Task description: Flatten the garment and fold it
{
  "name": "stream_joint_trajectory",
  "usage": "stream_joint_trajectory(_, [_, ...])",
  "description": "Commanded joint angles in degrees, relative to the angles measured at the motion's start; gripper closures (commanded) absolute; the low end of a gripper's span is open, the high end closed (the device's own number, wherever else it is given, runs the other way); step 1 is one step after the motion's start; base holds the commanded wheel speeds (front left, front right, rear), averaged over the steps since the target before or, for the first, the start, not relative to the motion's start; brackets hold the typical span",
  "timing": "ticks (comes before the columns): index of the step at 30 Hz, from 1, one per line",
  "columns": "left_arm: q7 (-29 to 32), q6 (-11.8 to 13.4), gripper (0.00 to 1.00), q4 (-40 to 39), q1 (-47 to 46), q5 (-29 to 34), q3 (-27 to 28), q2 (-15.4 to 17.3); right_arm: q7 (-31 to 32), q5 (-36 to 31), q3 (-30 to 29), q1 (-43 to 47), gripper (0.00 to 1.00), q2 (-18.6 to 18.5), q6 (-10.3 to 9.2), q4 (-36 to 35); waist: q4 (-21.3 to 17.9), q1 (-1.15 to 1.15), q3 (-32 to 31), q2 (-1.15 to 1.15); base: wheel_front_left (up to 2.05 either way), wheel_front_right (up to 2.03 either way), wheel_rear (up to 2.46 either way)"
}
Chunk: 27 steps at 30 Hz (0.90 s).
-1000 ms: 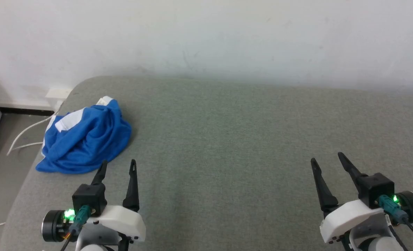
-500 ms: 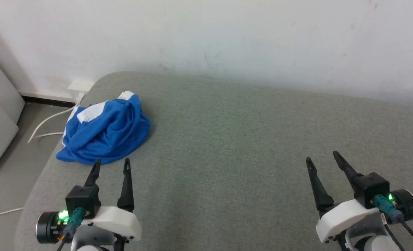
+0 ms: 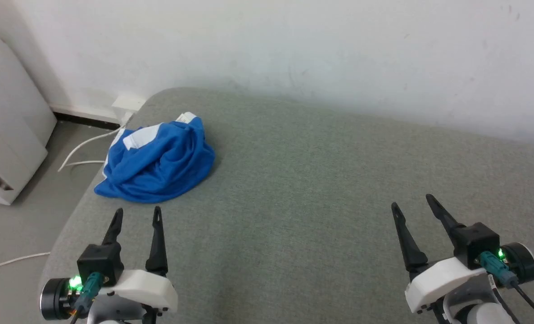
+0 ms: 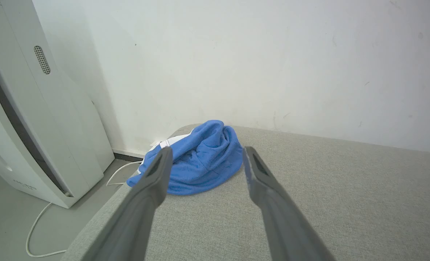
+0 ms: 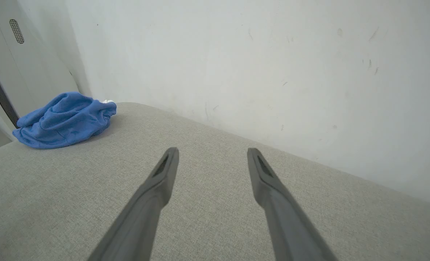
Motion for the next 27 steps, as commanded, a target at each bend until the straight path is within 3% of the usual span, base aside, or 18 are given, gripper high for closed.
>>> stream_joint_trajectory(1, [-0.6, 0.7, 0.00, -0.4, 1.1, -0.3, -0.1, 0.4, -0.5, 0.0, 0.2, -1.0, 0.00, 0.1, -0.06, 0.2, 0.8, 0.00, 0.0, 0.00, 0.00, 0.00, 0.00])
stream_joint_trajectory(27, [-1.3, 3.7, 0.00, -1.9, 3.4, -3.4, -0.7, 3.1, -2.7, 2.0, 1.7, -1.9, 0.00, 0.2, -0.08, 2.0, 7.7, 0.00, -1.0, 0.00, 0.00, 0.00, 0.00])
